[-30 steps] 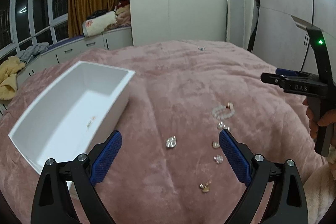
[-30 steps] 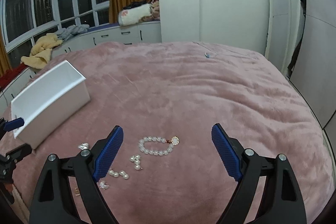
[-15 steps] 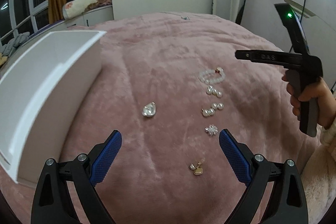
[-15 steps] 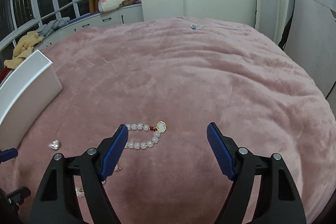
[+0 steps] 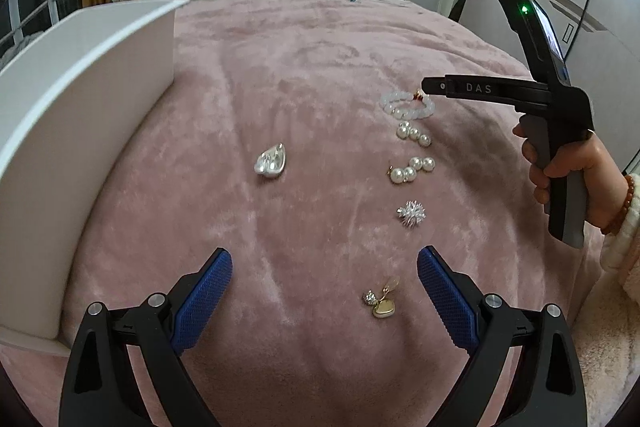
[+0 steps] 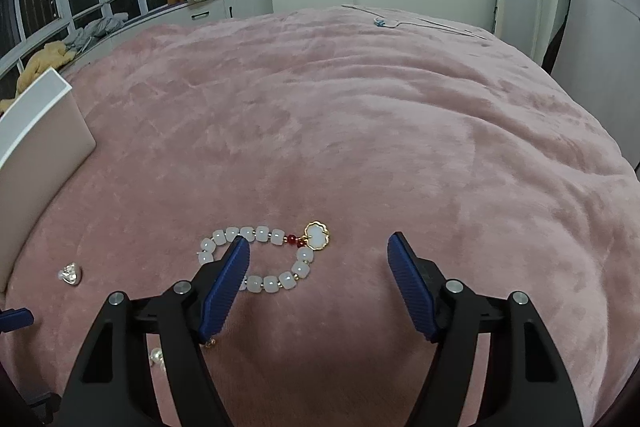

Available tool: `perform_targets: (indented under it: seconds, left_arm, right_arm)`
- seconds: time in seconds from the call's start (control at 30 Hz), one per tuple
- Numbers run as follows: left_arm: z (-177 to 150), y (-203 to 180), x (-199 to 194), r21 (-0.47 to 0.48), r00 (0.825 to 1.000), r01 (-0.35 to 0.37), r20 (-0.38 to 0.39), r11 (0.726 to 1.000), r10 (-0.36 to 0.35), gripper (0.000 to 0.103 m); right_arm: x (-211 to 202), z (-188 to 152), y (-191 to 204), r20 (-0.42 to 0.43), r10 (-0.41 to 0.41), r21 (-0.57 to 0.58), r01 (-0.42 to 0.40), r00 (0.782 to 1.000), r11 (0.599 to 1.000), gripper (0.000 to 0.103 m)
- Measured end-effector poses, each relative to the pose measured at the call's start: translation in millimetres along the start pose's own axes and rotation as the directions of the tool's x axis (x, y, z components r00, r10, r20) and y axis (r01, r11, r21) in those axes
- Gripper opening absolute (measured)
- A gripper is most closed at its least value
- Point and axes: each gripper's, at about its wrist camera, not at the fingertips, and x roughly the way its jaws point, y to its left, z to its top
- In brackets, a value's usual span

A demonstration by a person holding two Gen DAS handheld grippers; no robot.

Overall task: Organize jewelry
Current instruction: 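Grasp the white pearl bracelet with the right tool while the left tool grasps the gold heart earring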

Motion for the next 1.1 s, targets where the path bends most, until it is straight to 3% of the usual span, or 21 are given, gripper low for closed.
perform_targets:
  seconds: [0.37, 0.5, 0.7, 0.97, 1.1]
  left_arm:
    - [-7, -15, 13, 0.078, 0.998, 0.034, -0.046, 0.996, -0.030, 0.095]
    - [-10, -21, 17, 0.106, 0.997, 0.058, -0.065, 0.993, -0.051, 0.094]
    - [-15, -28, 23, 0.155, 0.995, 0.042, -0.095, 0.987, -0.028, 0.087]
    - [-13, -17, 22, 0.112, 0.995, 0.043, -0.090, 0.993, -0.033, 0.068]
    - [-13, -18, 21, 0.113, 0.996, 0.040, -0.085, 0.993, -0.031, 0.049]
  right_arm:
    - [23, -13, 10, -0.076, 0.009, -0.054, -0.013, 0.997, 0.998, 0.049]
    - [23, -15, 7, -0.074, 0.038, -0.045, -0.042, 0.997, 0.998, 0.036]
    - [20, -19, 5, -0.085, 0.078, -0.027, -0.080, 0.993, 0.996, 0.024]
    - [13, -23, 1, -0.088, 0.104, 0.013, -0.103, 0.991, 0.995, 0.013]
    - [10, -24, -1, -0.087, 0.113, 0.024, -0.111, 0.990, 0.993, 0.012]
